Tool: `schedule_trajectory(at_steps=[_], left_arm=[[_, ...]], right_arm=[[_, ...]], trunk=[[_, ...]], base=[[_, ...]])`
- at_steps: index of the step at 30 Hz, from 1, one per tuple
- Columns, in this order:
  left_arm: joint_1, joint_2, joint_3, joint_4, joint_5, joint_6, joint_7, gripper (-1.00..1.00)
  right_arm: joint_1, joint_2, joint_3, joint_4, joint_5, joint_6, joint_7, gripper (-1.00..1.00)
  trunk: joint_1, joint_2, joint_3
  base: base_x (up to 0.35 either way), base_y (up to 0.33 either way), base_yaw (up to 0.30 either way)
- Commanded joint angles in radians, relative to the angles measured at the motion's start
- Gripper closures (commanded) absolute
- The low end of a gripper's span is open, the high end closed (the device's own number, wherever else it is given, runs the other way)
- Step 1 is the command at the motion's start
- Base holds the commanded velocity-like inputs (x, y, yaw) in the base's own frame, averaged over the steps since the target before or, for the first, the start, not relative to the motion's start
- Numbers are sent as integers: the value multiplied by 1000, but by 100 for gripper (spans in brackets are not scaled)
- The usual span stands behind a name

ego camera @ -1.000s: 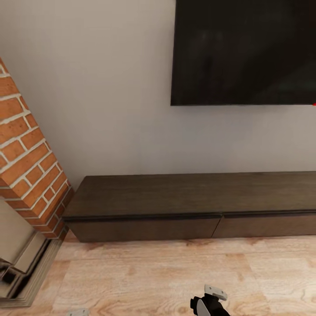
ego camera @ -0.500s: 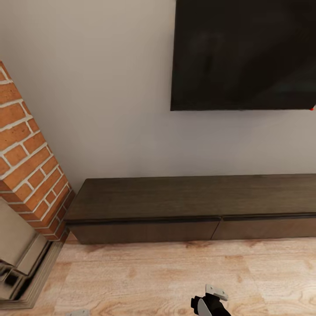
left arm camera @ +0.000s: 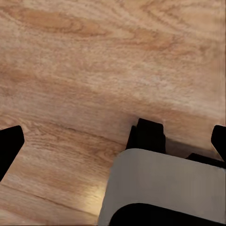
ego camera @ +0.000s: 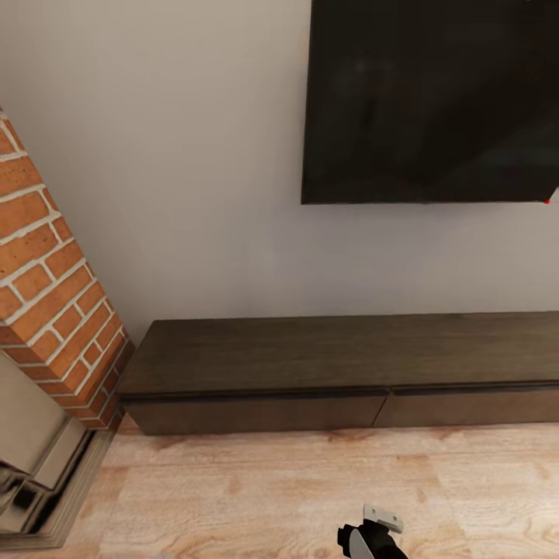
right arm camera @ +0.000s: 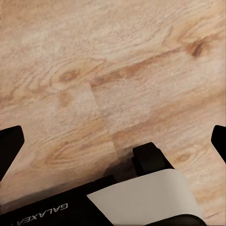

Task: Place each of the two pumpkins and all three candles from the living room inside a cabinet in the living room (use any cabinet), then make sure every cabinet is closed, and position the cauldron so it is next to a table in the living room.

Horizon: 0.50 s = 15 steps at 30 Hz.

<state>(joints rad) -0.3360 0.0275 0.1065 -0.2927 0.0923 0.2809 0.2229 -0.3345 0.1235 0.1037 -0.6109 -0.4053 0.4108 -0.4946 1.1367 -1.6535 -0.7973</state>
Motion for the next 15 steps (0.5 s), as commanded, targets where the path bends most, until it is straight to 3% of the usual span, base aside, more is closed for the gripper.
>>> schedule_trajectory(at_steps=[1, 6, 15], left_arm=[[0, -8, 0, -1, 9, 2, 5, -100], [0, -25, 2, 0, 10, -6, 6, -100], [0, -34, 2, 36, 9, -43, 6, -100]], right_arm=[[0, -1, 5, -1, -9, 3, -9, -100], [-1, 0, 5, 0, -9, 3, -9, -100], [0, 0, 5, 2, -10, 3, -9, -100]], trunk=[[-4, 7, 2], [-23, 42, 18], [-58, 105, 46]], base=[[0, 0, 0], [0, 0, 0], [0, 0, 0]])
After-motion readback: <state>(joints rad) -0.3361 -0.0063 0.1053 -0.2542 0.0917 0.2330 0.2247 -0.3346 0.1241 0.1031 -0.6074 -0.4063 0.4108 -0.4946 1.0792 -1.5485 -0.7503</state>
